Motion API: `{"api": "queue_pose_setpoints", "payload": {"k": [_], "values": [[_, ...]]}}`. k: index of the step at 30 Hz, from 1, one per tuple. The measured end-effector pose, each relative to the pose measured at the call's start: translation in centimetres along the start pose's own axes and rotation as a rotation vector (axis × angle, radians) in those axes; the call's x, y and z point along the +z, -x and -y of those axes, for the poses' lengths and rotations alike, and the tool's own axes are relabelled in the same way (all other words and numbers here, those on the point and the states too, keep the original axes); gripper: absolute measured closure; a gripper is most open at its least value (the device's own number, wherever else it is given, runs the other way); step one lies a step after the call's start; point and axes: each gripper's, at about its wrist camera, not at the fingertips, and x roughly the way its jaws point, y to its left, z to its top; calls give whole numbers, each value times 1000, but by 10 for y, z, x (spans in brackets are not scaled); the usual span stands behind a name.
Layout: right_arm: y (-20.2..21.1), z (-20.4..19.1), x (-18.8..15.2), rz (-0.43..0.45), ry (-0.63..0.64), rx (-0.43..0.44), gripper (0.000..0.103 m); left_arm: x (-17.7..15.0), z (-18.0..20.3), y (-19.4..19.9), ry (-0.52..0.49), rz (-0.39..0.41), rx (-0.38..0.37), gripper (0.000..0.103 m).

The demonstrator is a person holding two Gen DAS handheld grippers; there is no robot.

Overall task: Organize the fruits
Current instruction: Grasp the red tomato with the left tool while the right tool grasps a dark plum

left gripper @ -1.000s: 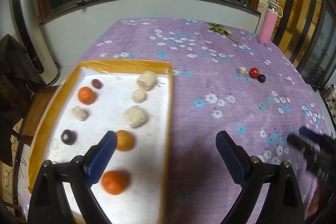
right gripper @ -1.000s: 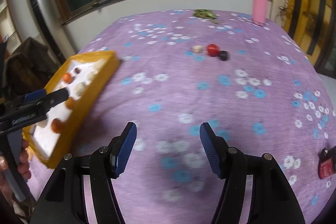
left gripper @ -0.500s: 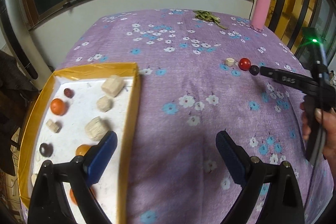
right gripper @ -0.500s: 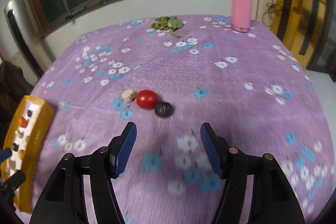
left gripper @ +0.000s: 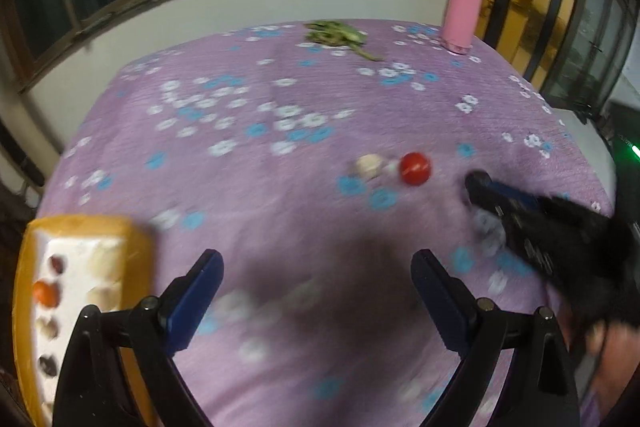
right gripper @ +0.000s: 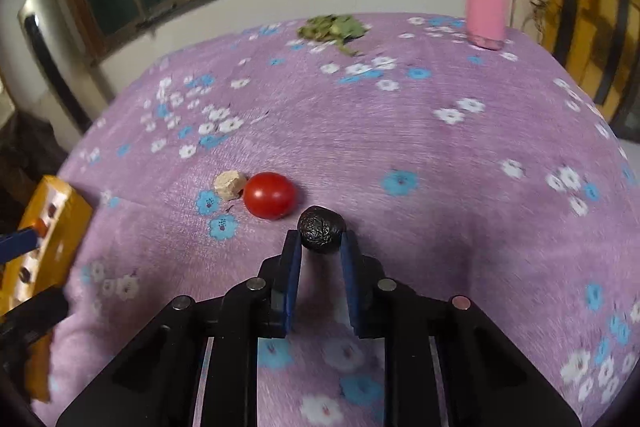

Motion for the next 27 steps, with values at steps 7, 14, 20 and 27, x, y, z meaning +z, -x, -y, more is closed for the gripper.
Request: {"api": "queue_pose_setpoints", "payload": {"k": [7,14,20,27], "values": [[32,30,-25,13,-45,-56,83,33,48,-37,-22,-17,-71,7],[32,44,-37,1,-71,-65,83,54,63,-62,9,-1,-52,34],[31,49,-37,2,-103,-46,82,46,54,-77,38,-38,-112,69],[28,55,-36,9,-138,-14,74,27,41,-60,13,-32,-165,69]]}}
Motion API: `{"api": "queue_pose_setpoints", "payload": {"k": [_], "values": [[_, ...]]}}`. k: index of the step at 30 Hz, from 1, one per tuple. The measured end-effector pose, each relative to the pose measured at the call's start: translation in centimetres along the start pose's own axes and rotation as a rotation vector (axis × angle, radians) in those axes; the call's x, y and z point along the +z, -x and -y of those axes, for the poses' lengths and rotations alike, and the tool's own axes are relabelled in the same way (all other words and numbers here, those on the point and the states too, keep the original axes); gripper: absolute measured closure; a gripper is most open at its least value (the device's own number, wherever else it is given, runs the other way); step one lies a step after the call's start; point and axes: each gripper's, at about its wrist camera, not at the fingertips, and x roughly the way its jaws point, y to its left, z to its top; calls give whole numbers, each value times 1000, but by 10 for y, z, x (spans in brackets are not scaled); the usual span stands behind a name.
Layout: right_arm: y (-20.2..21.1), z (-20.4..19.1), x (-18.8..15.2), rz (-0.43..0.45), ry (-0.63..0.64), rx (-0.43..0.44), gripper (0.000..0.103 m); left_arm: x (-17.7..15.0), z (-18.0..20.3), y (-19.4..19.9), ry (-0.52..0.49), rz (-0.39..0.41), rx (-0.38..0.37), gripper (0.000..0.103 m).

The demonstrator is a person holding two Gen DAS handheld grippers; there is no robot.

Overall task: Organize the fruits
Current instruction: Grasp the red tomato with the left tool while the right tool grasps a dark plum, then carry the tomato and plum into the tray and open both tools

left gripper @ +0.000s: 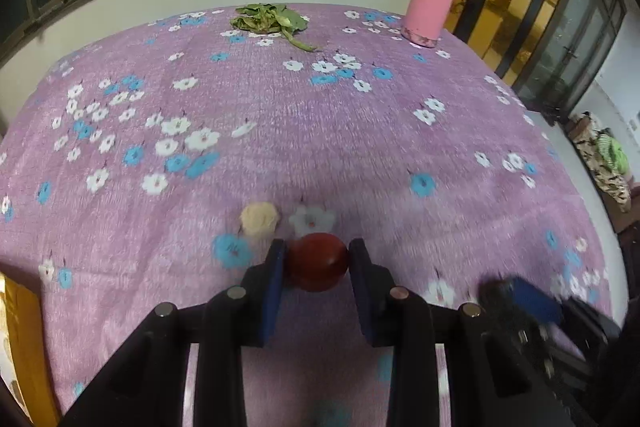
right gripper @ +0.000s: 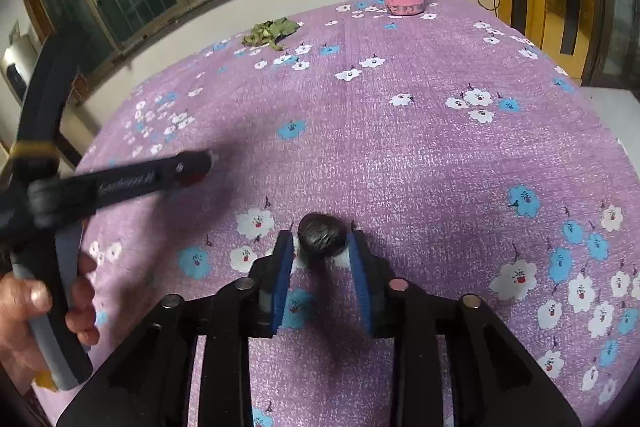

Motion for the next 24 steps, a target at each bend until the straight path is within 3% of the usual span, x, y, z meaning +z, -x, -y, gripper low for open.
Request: {"api": "queue_pose_setpoints", "payload": {"k": [3,7,18,24], "values": [[-1,-5,0,0,30,-24,81,-13,-7,14,-16,3,-38,68],[3,-18,-5,8,77,-78,82,-31,-20,32,-9,2,-69,68],[62,-41,-40,41,109,-27,82,-84,-30,81,-51,27,-80,68],[81,-61,-71,27,140,-56,82,-120,-32,108,-46,39,-85,68]]}}
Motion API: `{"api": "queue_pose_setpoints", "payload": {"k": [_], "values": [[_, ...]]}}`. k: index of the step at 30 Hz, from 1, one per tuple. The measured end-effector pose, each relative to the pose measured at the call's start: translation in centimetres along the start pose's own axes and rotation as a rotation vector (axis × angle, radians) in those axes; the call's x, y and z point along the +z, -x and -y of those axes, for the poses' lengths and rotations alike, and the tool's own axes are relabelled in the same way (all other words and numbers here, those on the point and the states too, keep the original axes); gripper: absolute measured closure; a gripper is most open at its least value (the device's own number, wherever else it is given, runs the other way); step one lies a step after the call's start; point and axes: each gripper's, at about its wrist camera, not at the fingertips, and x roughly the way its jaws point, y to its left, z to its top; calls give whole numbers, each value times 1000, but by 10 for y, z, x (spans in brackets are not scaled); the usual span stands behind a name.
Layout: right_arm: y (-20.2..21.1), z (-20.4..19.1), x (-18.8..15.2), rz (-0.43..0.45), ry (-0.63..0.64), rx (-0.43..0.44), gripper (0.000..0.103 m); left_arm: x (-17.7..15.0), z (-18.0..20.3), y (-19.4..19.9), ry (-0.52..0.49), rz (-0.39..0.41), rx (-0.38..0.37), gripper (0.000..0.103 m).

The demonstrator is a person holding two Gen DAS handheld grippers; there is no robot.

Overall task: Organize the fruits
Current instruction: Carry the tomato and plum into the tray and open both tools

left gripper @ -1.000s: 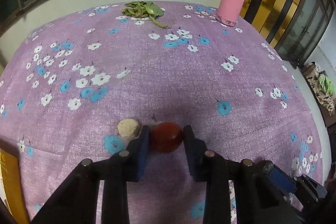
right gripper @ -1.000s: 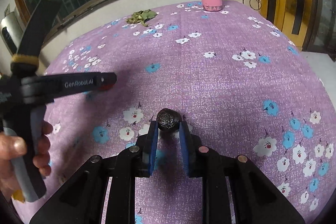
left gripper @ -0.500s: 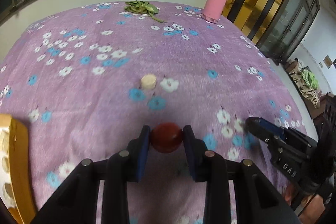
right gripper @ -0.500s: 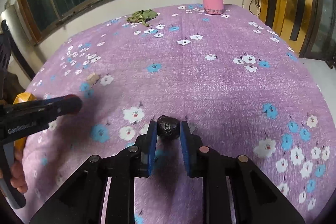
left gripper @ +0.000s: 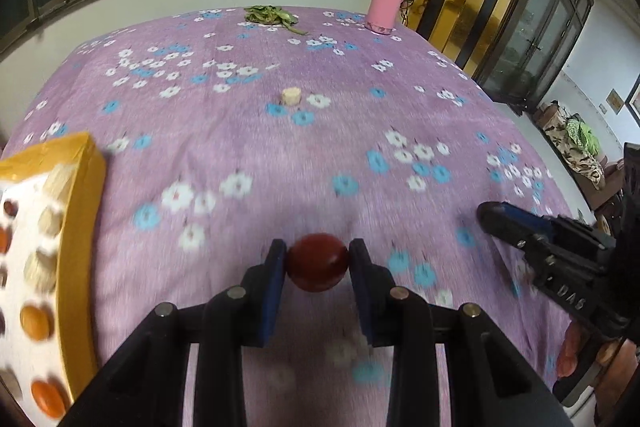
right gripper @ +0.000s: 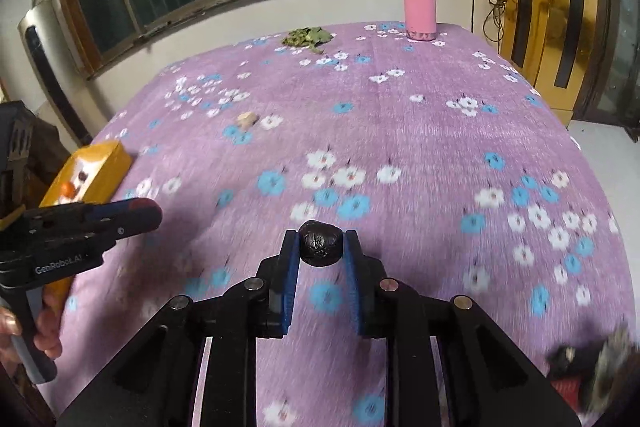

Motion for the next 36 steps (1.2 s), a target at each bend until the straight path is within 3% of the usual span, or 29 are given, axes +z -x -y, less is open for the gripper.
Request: {"api": "queue_pose_setpoints", "payload": {"k": [8,21,28,36], "values": [[7,-52,-27,-33,31,12,82,-35,-29,44,52,28,-12,68],[5,-188,-13,-29,149,184,82,-74,-141,114,206,92,141,68],[-4,-253,8,-55,266,309,82,-95,-185,132,342,101,222,68],[-23,-300,28,-104,507,450,82,-123,-188,136,566,109,342,68]]}}
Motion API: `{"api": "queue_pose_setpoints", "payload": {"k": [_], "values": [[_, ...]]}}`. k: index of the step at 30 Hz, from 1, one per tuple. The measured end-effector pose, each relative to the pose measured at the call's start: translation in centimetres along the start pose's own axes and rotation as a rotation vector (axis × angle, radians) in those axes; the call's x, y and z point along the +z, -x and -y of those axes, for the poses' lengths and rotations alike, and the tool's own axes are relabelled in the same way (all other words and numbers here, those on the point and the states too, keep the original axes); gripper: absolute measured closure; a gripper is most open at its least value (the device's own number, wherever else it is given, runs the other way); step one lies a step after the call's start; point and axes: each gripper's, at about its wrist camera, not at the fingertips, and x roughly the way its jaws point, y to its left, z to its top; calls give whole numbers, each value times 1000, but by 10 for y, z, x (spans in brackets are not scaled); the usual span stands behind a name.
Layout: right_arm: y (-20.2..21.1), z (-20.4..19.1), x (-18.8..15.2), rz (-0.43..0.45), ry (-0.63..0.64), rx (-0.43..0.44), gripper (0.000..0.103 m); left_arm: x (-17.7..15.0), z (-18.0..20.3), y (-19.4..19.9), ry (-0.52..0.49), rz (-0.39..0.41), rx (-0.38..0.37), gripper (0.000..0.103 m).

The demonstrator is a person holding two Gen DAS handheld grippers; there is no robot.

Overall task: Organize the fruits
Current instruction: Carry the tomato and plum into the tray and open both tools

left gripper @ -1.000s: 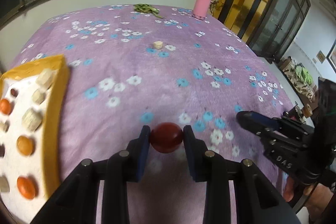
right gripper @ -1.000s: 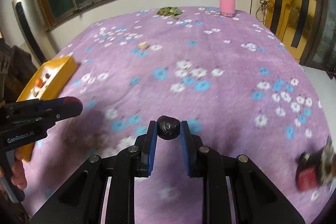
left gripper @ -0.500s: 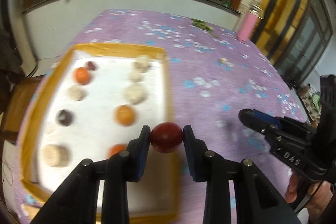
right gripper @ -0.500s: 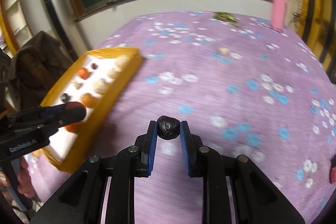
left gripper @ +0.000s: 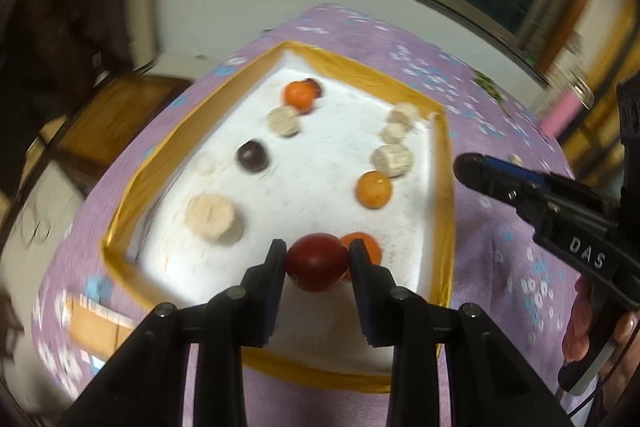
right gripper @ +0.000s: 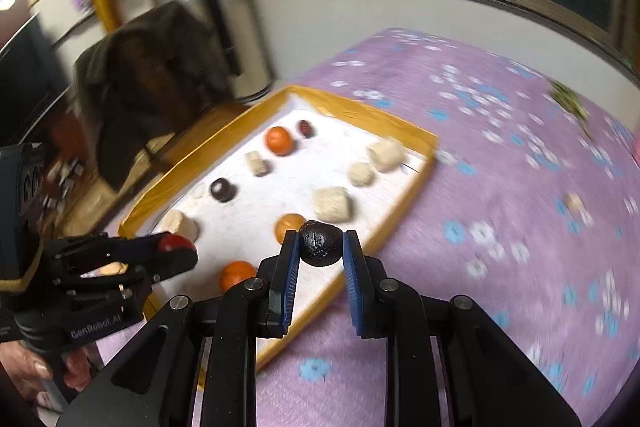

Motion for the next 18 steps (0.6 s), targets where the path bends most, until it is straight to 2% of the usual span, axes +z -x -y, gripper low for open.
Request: {"api": "queue_pose_setpoints", "payload": {"k": [3,6,10,12,18], "values": [[-17,-2,12,-41,98,85,82,-9,-4,0,127,16,48,69],[-34,-6,21,-71,207,133,82,-14,-5,-7,230,15,76,68],[-56,-12,28,-120,296,219,82,-14,-1,-14,304,25,119,68],[-67,-19,31,-133,367,229,82,-12,1,-17,328,35,141,68],[-95,-25,40,-183,455,269,82,-13,-5,-26,409,44,203,68]]}}
